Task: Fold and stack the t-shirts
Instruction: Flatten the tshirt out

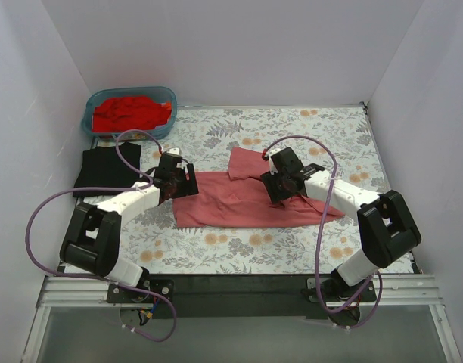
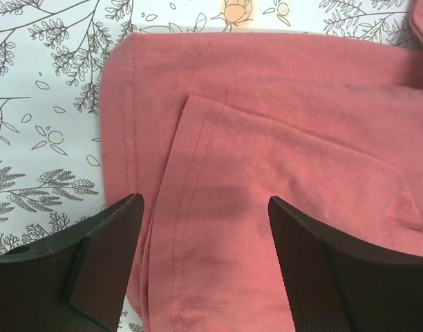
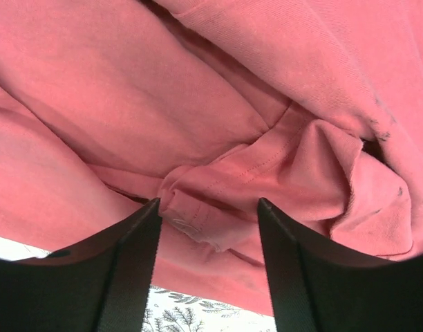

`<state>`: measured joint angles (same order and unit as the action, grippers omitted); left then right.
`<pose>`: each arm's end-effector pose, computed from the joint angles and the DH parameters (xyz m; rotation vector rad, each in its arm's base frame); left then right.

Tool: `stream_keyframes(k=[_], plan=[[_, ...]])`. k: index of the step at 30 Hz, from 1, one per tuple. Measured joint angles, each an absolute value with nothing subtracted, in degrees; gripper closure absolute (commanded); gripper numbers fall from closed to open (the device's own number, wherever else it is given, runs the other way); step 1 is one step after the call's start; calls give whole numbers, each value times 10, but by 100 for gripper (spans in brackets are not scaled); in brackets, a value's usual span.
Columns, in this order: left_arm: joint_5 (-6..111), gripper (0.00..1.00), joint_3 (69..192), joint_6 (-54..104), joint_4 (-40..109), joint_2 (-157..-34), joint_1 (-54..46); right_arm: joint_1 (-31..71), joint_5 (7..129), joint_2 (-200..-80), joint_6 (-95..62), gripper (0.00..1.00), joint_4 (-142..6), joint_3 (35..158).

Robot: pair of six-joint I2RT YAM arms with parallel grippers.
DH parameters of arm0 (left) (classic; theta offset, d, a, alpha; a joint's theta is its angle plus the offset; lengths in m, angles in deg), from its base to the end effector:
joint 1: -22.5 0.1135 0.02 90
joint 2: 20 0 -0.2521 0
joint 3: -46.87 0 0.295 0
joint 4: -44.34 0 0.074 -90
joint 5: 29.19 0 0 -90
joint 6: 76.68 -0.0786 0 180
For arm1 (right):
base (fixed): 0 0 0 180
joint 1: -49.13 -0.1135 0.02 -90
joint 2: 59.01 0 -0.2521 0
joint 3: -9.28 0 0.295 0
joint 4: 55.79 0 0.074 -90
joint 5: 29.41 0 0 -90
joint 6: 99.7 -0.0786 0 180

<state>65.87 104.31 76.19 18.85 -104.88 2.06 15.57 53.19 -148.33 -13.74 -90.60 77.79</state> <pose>0.3314 -0.1161 0.1071 -0.9614 2.3719 -0.4858 0.3211 0.2008 0.1354 -0.5961 2.4612 0.0974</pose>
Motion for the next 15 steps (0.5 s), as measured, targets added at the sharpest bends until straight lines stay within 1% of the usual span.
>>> stream_keyframes(k=[2,3,5,6,8,9,10,11,12,13,15], plan=[[659,31,1047,763,190,-1055,21,156,530,-1483,-137,40,-906,778],[659,34,1051,765,189,-1060,21,156,530,-1484,-137,43,-907,778],[659,38,1066,768,189,-1075,22,156,529,-1484,-137,51,-908,778],[659,39,1073,768,190,-1082,22,156,528,-1485,-137,58,-908,778],[660,39,1095,768,191,-1102,22,155,528,-1487,-137,62,-908,778],[662,39,1105,768,193,-1112,22,155,529,-1489,-137,67,-908,778],[663,39,1116,767,194,-1122,22,155,529,-1490,-137,75,-908,778],[664,38,1126,765,194,-1132,22,154,531,-1492,-136,80,-908,778],[665,37,1136,763,194,-1140,22,154,532,-1493,-136,91,-909,778],[667,36,1143,761,196,-1149,22,153,532,-1494,-137,97,-910,778],[669,36,1154,758,197,-1163,23,153,534,-1495,-138,99,-910,778]])
